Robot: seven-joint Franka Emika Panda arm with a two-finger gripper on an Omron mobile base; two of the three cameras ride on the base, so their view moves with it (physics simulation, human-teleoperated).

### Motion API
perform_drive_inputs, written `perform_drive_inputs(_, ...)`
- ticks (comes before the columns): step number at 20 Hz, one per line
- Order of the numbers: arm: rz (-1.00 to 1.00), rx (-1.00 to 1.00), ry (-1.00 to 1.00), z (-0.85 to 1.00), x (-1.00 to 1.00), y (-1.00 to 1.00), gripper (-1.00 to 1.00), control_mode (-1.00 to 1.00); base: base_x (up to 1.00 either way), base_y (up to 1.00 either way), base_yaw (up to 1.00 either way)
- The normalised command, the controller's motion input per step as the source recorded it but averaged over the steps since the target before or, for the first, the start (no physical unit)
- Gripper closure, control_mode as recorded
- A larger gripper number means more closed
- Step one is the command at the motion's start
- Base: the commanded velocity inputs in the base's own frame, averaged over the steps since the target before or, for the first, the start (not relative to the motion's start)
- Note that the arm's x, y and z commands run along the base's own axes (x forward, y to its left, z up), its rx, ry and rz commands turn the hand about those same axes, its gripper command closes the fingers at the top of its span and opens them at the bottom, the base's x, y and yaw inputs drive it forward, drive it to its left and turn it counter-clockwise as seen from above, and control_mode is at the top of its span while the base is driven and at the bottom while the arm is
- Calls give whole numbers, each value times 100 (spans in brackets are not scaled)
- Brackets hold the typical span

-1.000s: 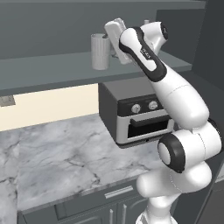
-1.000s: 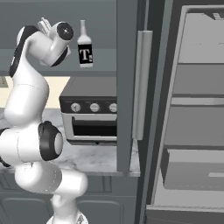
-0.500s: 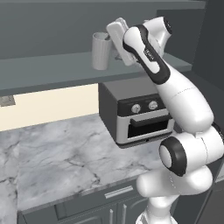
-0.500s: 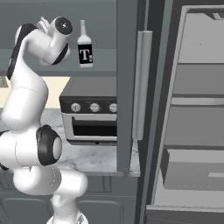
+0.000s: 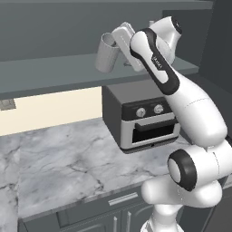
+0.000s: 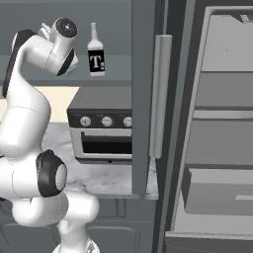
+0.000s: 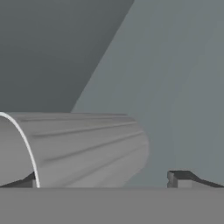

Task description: There is a bowl on the dining counter. Grab a lemon wedge from the fridge and place it in the bowl. Then get the liquor bottle and glass cup from the cabinet and place them next to the bowl.

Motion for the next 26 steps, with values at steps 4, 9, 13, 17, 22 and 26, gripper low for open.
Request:
perform_drive_inputs(4,0,-1,0,-19,6,0,-100,-100,0,0,0)
perform_drive_inputs(9,0,-2,0,-18,6,0,-100,-100,0,0,0)
perform_drive_inputs(13,0,-5,0,-22,0,0,-100,-100,0,0,0)
perform_drive_inputs(17,-1,-5,0,-27,0,0,-100,-100,0,0,0)
perform_drive_inputs(22,-1,-5,0,-24,1,0,100,-100,0,0,0)
perform_drive_inputs(26,0,-3,0,-18,0,0,100,-100,0,0,0)
